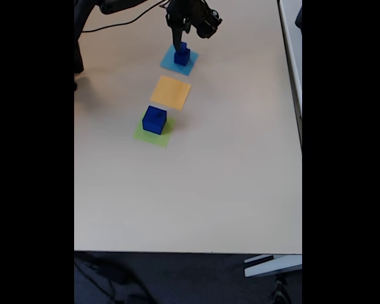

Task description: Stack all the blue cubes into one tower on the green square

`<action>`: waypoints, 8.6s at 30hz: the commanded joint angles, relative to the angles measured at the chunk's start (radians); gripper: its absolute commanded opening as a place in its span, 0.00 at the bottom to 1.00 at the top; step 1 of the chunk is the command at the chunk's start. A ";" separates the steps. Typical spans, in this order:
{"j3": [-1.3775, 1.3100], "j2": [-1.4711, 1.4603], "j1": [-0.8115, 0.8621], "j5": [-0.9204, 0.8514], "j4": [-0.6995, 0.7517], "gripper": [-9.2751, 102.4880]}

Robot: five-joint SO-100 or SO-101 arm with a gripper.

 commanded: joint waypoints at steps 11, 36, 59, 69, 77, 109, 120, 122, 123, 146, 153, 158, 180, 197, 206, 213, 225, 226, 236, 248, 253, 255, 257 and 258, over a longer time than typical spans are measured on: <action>-0.098 -0.044 -0.006 -0.029 -0.006 0.36; -0.117 -0.098 -0.011 -0.044 -0.005 0.27; -0.126 -0.064 0.020 -0.112 -0.003 0.13; -0.054 0.084 0.160 -0.287 0.029 0.14; 0.037 0.123 0.252 -0.342 0.020 0.13; 0.538 0.259 0.364 -0.459 -0.270 0.13; 0.577 0.253 0.371 -0.465 -0.304 0.14; 0.578 0.253 0.371 -0.460 -0.304 0.15; 0.578 0.253 0.371 -0.460 -0.304 0.15; 0.586 0.239 0.367 -0.465 -0.307 0.28; 0.476 0.224 0.357 -0.575 -0.337 0.30; 0.393 0.233 0.348 -0.624 -0.356 0.31; 0.252 0.360 0.262 -0.451 -0.276 0.35; 0.388 0.477 0.417 -0.598 -0.261 0.33; 0.658 0.583 0.509 -0.670 -0.403 0.31; 0.792 0.647 0.571 -0.716 -0.433 0.30; 0.877 0.657 0.658 -0.790 -0.454 0.28; 0.891 0.657 0.664 -0.795 -0.462 0.28; 0.945 0.649 0.701 -0.825 -0.474 0.26; 0.943 0.620 0.742 -0.868 -0.474 0.26; 0.934 0.598 0.749 -0.877 -0.476 0.26; 0.930 0.591 0.744 -0.876 -0.477 0.26; 0.927 0.580 0.739 -0.876 -0.479 0.26; 0.923 0.574 0.736 -0.874 -0.479 0.26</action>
